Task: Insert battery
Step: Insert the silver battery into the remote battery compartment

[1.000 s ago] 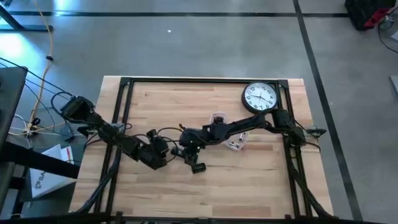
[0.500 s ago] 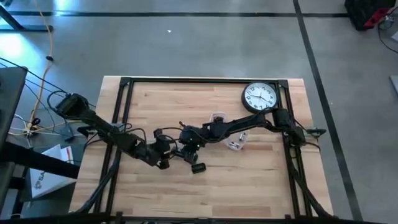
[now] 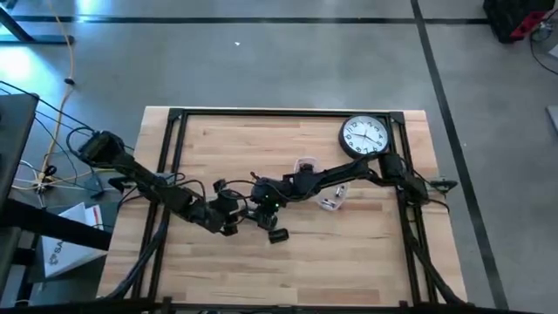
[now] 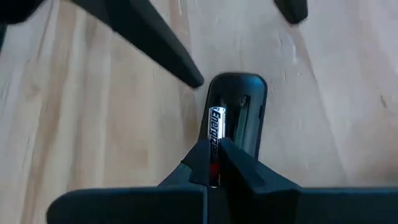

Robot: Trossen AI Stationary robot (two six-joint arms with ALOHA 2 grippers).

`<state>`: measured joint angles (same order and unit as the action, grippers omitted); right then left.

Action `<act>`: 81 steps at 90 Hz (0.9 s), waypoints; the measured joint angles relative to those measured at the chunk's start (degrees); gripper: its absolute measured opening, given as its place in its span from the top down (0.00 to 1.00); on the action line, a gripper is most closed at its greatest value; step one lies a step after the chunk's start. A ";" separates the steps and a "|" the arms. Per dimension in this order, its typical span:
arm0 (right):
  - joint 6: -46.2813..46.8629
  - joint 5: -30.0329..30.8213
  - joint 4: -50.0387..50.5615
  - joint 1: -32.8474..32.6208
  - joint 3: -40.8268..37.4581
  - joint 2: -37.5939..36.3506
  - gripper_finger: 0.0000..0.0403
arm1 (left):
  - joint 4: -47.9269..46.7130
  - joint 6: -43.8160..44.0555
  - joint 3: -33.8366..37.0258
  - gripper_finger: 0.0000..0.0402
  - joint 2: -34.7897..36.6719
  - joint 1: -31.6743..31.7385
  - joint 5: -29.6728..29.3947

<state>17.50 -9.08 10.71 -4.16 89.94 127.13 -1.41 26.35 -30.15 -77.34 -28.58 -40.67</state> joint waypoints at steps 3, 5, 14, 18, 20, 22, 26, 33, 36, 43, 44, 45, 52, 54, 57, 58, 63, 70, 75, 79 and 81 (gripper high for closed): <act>0.00 0.24 0.11 0.00 0.01 0.00 1.00 | -0.05 0.07 0.00 0.56 0.00 0.00 0.00; 0.00 0.52 0.15 0.00 0.00 0.00 1.00 | -0.04 0.13 0.00 0.56 0.00 0.00 0.01; 0.28 1.66 0.05 0.00 0.01 0.00 1.00 | -0.16 0.42 0.00 0.56 0.00 0.00 0.01; 0.44 1.92 -0.16 0.00 -0.01 0.00 1.00 | -0.17 0.42 0.00 0.56 0.00 0.00 0.01; 0.45 1.98 -0.23 0.00 0.00 0.00 1.00 | -0.17 0.45 0.00 0.56 0.00 0.00 0.01; 0.51 2.10 -0.26 0.00 0.00 0.00 1.00 | -0.19 0.48 0.00 0.56 0.00 0.00 0.01; 0.79 2.46 -0.49 0.00 -0.01 0.00 1.00 | -0.18 0.55 0.00 0.56 0.00 0.00 0.01; 1.64 2.55 -0.69 0.00 -0.01 0.00 1.00 | -0.17 0.55 0.00 0.56 0.00 0.00 0.01; 1.73 2.56 -0.65 0.00 -0.01 0.02 1.00 | -0.17 0.55 0.00 0.56 0.00 0.00 0.01; 2.00 2.51 -0.78 0.00 -0.01 0.60 1.00 | -0.17 0.59 0.00 0.56 0.00 0.00 0.01; 2.04 2.50 -0.71 0.00 -0.01 0.63 1.00 | -0.17 0.59 0.00 0.56 0.00 0.00 0.01; 2.08 2.49 -0.63 0.00 -0.01 0.67 1.00 | -0.17 0.60 0.00 0.56 0.00 0.00 0.01; 2.18 2.43 -1.03 0.00 -0.01 1.12 1.00 | -0.19 0.61 0.00 0.56 0.00 -0.02 0.01; 2.16 2.42 -1.01 0.00 -0.01 1.14 1.00 | -0.19 0.61 0.00 0.56 0.00 -0.02 0.03; 2.19 2.36 -1.00 0.00 -0.01 1.14 1.00 | -0.19 0.61 0.00 0.56 0.00 -0.02 0.11; 2.19 2.36 -0.99 0.00 -0.01 1.14 1.00 | -0.19 0.61 0.00 0.56 0.00 -0.02 0.12; 2.18 2.37 -0.96 0.00 -0.01 1.14 1.00 | -0.19 0.60 0.00 0.56 0.00 -0.02 0.12; 2.16 2.38 -0.93 0.00 -0.01 1.14 1.00 | -0.19 0.59 0.00 0.56 0.00 -0.02 0.12; 2.19 2.39 -0.97 0.00 -0.01 1.14 1.00 | -0.19 0.60 0.00 0.56 0.00 -0.02 0.12; 2.19 2.59 -0.97 0.00 -0.01 1.14 1.00 | -0.17 0.59 0.00 0.56 0.00 -0.02 0.12; 2.19 2.85 -0.97 0.00 -0.01 1.14 1.00 | -0.15 0.57 0.00 0.56 0.00 -0.02 0.12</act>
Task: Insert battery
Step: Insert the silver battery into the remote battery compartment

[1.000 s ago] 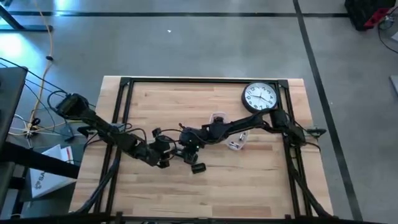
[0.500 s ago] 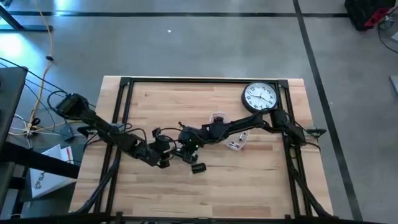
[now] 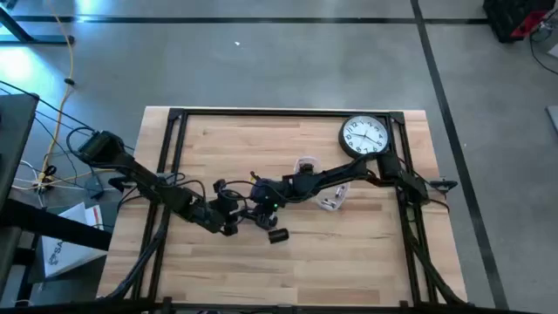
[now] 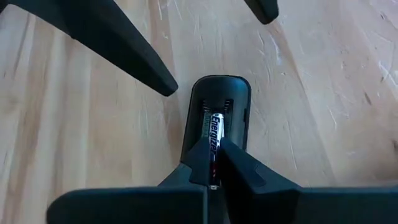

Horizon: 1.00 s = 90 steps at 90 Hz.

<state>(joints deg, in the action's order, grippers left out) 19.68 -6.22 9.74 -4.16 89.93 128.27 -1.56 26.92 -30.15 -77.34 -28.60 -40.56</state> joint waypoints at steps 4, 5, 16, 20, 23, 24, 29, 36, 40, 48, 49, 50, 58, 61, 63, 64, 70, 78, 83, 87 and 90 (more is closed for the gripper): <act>0.00 0.16 -0.02 0.00 0.00 0.00 1.00 | 0.09 0.02 -0.01 0.56 0.00 0.00 0.01; 0.00 0.16 -0.02 0.00 0.00 0.00 1.00 | 0.09 0.02 -0.02 0.56 0.00 0.00 0.02; 0.75 0.24 -0.06 0.00 0.00 0.02 1.00 | 0.11 0.02 -0.02 0.56 0.00 0.00 0.26; 0.87 0.32 -0.04 0.00 0.00 0.02 1.00 | 0.11 0.04 -0.02 0.56 0.00 0.00 0.26; 0.87 0.39 -0.07 0.00 0.00 0.02 1.00 | 0.11 0.04 -0.02 0.56 0.00 0.00 0.26; 0.87 0.43 -0.07 0.00 0.00 0.02 1.00 | 0.11 0.04 -0.02 0.56 0.00 0.00 0.26; 0.88 1.19 -0.07 -0.02 0.00 0.04 1.00 | 0.11 0.04 -0.02 0.56 0.00 0.00 0.30; 0.77 2.05 -0.34 -0.04 0.00 0.05 1.00 | 0.13 0.26 -0.02 0.56 0.00 0.00 0.39; 0.61 2.32 -0.85 -0.04 0.00 0.04 1.00 | 0.13 0.57 -0.02 0.56 0.00 0.00 0.39; 0.55 2.65 -1.55 0.00 0.00 0.04 1.00 | 0.15 0.96 -0.03 0.56 0.00 0.00 0.39; 0.48 2.67 -1.66 0.00 0.00 0.04 1.00 | 0.13 0.96 -0.04 0.56 0.00 0.00 0.39; 0.43 2.70 -1.76 0.00 0.00 0.04 1.00 | 0.14 0.97 -0.04 0.56 0.00 -0.01 0.39; -0.01 2.78 -2.12 0.00 0.00 0.04 1.00 | 0.12 0.98 -0.04 0.56 0.00 -0.27 0.23; -0.16 2.79 -2.12 -0.02 0.00 0.04 1.00 | -0.12 0.99 -0.04 0.56 0.16 -0.48 -0.07; -0.20 2.80 -2.11 -0.02 0.00 0.04 1.00 | -0.36 1.04 -0.04 0.56 0.34 -0.64 -0.24; -0.20 2.80 -2.10 -0.02 0.00 0.04 1.00 | -0.50 1.09 -0.04 0.56 0.46 -0.73 -0.31; -0.56 2.83 -1.61 -0.02 0.00 -0.31 1.00 | -1.33 1.66 -0.04 0.56 1.51 -1.33 -1.01; -2.58 4.60 1.11 -0.02 -0.04 -2.35 1.00 | -2.97 2.75 -0.07 0.56 3.69 -2.46 -3.14; -4.85 6.96 4.53 -0.36 -0.04 -5.11 1.00 | -4.40 3.17 -0.10 0.56 5.06 -3.30 -4.59; -6.90 9.40 8.80 -0.88 -0.04 -7.86 1.00 | -5.65 3.77 -0.11 0.56 5.98 -3.99 -5.55; -8.55 12.38 11.93 -1.57 -0.04 -10.29 1.00 | -6.33 4.36 -0.11 0.56 6.60 -4.45 -6.21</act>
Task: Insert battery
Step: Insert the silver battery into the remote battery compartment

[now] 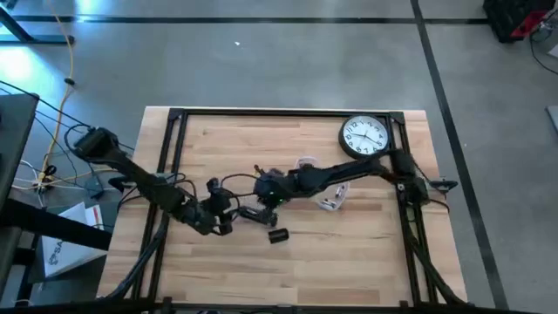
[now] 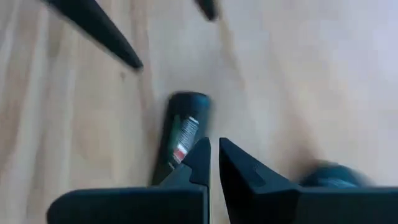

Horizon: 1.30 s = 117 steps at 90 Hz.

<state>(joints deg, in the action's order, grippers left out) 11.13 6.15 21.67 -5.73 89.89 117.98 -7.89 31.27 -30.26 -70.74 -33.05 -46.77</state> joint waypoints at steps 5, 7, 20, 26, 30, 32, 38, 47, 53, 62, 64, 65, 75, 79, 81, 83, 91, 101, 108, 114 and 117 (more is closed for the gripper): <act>-2.35 5.72 5.69 -1.81 -0.27 -4.18 1.00 | -0.42 0.82 0.00 0.56 0.69 -0.77 -0.92; -3.00 7.86 7.70 -2.54 -0.59 -5.92 1.00 | -0.43 0.99 0.00 0.56 0.77 -0.99 -1.23; -0.61 15.72 16.43 -6.03 -5.67 -17.19 1.00 | 1.38 0.70 0.00 0.56 0.78 -1.78 -2.42; 3.65 17.39 18.64 -6.67 -9.30 -22.34 1.00 | 4.80 -2.00 0.00 0.56 1.01 -1.73 -3.87; 6.79 17.66 20.00 -6.74 -12.13 -25.59 1.00 | 7.98 -5.25 -0.14 0.56 1.56 -1.53 -4.11; 8.51 17.61 20.53 -6.77 -13.64 -27.04 1.00 | 9.07 -7.06 -0.48 0.56 1.93 -1.40 -3.83; 14.05 17.00 22.07 -6.81 -18.41 -31.23 1.00 | 11.74 -12.55 -1.89 0.56 3.30 -1.32 -2.91; 22.63 15.17 24.01 -5.76 -25.52 -36.68 1.00 | 14.05 -19.12 -3.98 0.56 5.48 -1.32 -3.71; 29.06 12.93 25.48 -4.83 -30.28 -39.44 1.00 | 15.26 -22.89 -4.70 0.56 6.84 -1.34 -4.40; 34.92 6.47 25.58 -3.68 -36.34 -42.15 1.00 | 15.56 -24.05 -4.87 0.56 8.34 -1.33 -5.13; 35.32 5.28 25.37 -3.42 -37.40 -42.59 1.00 | 15.25 -23.83 -4.87 0.56 8.47 -1.34 -5.12; 35.37 4.71 25.19 -3.33 -37.90 -42.76 1.00 | 15.08 -23.72 -4.87 0.56 8.48 -1.34 -5.11; 35.09 1.09 21.42 -2.53 -41.87 -43.20 1.00 | 13.29 -23.55 -4.87 0.56 8.39 -1.34 -5.02; 34.44 0.94 19.29 -1.97 -42.65 -43.02 1.00 | 12.92 -23.44 -4.87 0.56 8.41 -1.32 -5.03; 33.77 0.85 18.04 -1.50 -42.90 -42.99 1.00 | 12.77 -23.44 -4.87 0.56 8.41 -1.32 -5.05; 33.20 0.83 17.18 -1.08 -43.03 -42.95 0.99 | 12.64 -23.44 -4.87 0.56 8.40 -1.32 -5.04; 29.72 0.83 15.34 0.94 -43.07 -42.23 0.96 | 12.23 -23.44 -4.87 0.56 8.39 -1.32 -5.04; 26.25 0.58 15.51 4.14 -42.41 -41.43 0.86 | 12.05 -23.46 -4.87 0.56 8.39 -1.08 -5.02; 25.94 -2.08 15.89 6.37 -42.40 -40.40 0.80 | 12.06 -23.47 -4.87 0.56 8.31 -1.08 -5.05; 26.52 -3.47 16.18 8.30 -42.40 -38.88 0.76 | 11.99 -23.91 -4.87 0.56 8.20 -1.08 -5.05; 27.09 -3.96 16.52 9.16 -42.40 -38.05 0.75 | 11.96 -23.93 -4.87 0.56 8.17 -1.08 -5.06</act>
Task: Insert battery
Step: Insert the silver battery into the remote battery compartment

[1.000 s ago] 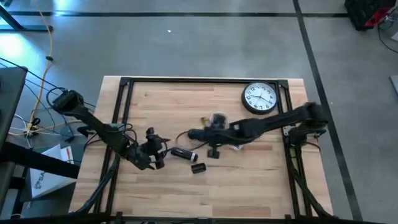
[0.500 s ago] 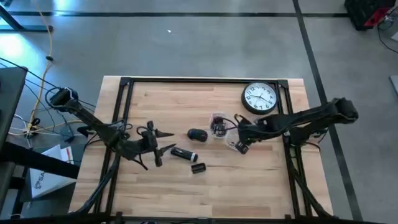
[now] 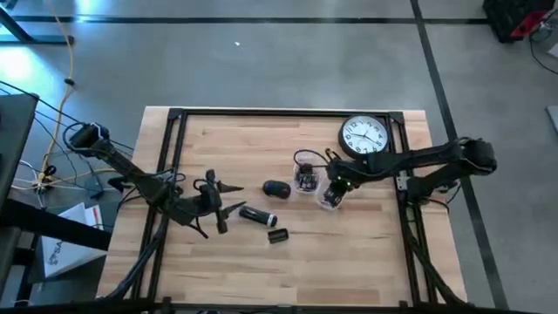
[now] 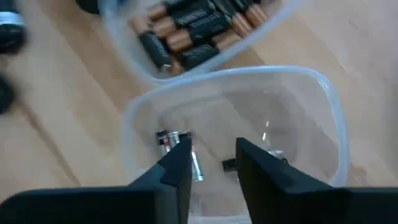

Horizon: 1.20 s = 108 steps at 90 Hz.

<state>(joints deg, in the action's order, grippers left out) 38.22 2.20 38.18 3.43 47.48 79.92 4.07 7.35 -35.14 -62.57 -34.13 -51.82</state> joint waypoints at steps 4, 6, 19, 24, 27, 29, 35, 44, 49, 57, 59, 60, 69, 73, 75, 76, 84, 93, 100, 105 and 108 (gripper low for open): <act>0.53 -0.77 0.30 1.03 0.00 1.34 0.73 | 0.06 -0.01 0.00 0.56 0.02 0.09 -0.02; 0.85 -1.09 0.36 1.50 0.00 2.04 0.73 | 0.09 -0.01 0.00 0.56 0.02 0.15 0.00; 1.68 -6.11 0.32 4.11 0.35 5.86 0.73 | -0.31 0.01 0.00 0.56 -0.13 0.88 -0.01; -0.14 -8.05 0.44 4.73 1.28 7.24 0.73 | -0.45 -0.03 0.02 0.56 -0.50 1.22 0.01; -1.94 -8.95 0.66 4.90 2.04 7.85 0.73 | -0.46 -0.04 0.02 0.56 -0.70 1.46 0.03; -3.44 -9.18 0.99 4.90 2.70 8.26 0.73 | -0.47 -0.08 0.02 0.56 -0.77 1.61 0.03; -7.79 -8.96 2.60 4.84 5.00 9.53 0.73 | -0.41 -0.12 0.02 0.56 -0.85 2.23 0.03; -14.15 -6.88 7.80 4.84 8.64 11.50 0.73 | -0.42 -0.12 0.04 0.56 -0.87 3.13 0.03; -17.60 -5.55 10.73 4.84 10.24 12.50 0.72 | -0.41 -0.25 0.04 0.56 -0.87 3.50 0.03; -20.41 -4.22 14.77 4.76 11.50 13.97 0.69 | -0.41 -1.30 0.04 0.56 -0.87 3.95 0.23; -20.61 -3.90 15.20 4.76 11.55 14.20 0.68 | -0.42 -1.54 0.04 0.56 -0.87 4.08 0.23; -20.67 -3.72 15.41 4.76 11.57 14.29 0.68 | -0.40 -1.54 0.04 0.56 -0.87 4.15 0.27; -21.76 -2.40 16.58 4.73 11.61 15.06 0.61 | -0.48 -2.87 0.04 0.56 -0.88 4.68 0.79; -22.29 -2.24 16.55 4.73 11.60 15.52 0.57 | -0.54 -3.82 0.04 0.56 -0.87 5.01 0.84; -22.62 -2.24 16.44 4.73 11.60 15.67 0.55 | -0.51 -4.32 0.04 0.56 -0.87 5.19 0.84; -22.78 -2.27 16.38 4.73 11.61 15.74 0.54 | -0.50 -4.56 0.04 0.56 -0.87 5.31 0.86; -23.05 -2.42 15.71 4.50 11.61 16.32 0.49 | -0.41 -6.10 0.04 0.56 -0.87 6.22 0.88; -23.69 -2.23 15.99 4.41 11.61 17.24 0.43 | -0.34 -7.42 0.04 0.56 -0.87 7.70 2.96; -23.69 -2.23 15.98 4.41 11.61 17.97 0.40 | -0.26 -9.14 0.04 0.56 -0.87 9.19 6.70; -23.72 -2.32 15.79 4.41 11.61 18.55 0.38 | 0.19 -10.36 0.04 0.56 -0.87 10.23 8.03; -23.76 -2.34 15.59 4.41 11.61 18.88 0.38 | 0.52 -10.74 0.05 0.56 -0.89 10.93 8.13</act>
<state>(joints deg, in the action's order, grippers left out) 14.46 -0.14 53.78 7.84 59.09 98.81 4.59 -3.40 -35.08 -63.45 -23.20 -43.69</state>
